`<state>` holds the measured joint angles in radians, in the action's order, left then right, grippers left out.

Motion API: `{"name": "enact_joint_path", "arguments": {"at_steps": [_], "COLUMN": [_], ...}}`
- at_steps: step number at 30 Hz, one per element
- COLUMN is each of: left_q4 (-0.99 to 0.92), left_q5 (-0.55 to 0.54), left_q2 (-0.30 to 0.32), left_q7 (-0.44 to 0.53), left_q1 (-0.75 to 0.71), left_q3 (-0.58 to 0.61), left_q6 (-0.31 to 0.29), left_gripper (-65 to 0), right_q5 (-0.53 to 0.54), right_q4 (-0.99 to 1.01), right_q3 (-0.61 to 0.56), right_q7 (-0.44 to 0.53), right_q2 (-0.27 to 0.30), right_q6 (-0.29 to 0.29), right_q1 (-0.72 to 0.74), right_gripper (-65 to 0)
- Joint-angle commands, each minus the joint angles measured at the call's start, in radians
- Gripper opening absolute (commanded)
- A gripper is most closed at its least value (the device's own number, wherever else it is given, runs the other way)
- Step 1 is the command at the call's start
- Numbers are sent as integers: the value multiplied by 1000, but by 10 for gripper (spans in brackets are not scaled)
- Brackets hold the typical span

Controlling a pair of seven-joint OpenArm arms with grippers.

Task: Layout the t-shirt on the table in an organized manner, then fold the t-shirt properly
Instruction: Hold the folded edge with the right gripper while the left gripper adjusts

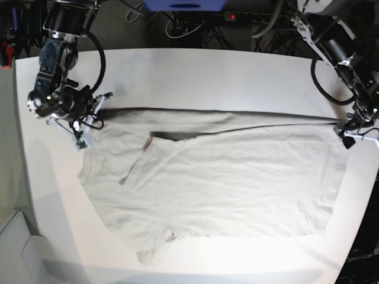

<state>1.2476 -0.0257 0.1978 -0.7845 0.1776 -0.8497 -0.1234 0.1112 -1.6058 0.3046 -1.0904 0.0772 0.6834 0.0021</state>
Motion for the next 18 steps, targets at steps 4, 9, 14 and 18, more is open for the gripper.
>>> {"name": "enact_joint_path", "arguments": {"at_steps": [4,9,14,18], "left_q4": [16,28,27,17], "left_q5": [-56,-50,-49,-50], "left_q2": [12,10,58,78], "left_q7": [17,10,9,20], "left_q1": [46,38,-8,-20], "left_q3": [-3,0,8,8], "left_q6": [6,8,3,-2], "left_gripper": [0,0,0,0], "right_q5": [11,11,11,11], "right_q4": [-15,-15,-15,-15], "right_q3": [1,1,1,1], "right_q7": [14,13,13,14], "right_q2": [8,8,8,8], "right_q6": [15,15,15,15], "right_q1": [16,16,16,16], "right_gripper": [-650,-650,-650,-650]}}
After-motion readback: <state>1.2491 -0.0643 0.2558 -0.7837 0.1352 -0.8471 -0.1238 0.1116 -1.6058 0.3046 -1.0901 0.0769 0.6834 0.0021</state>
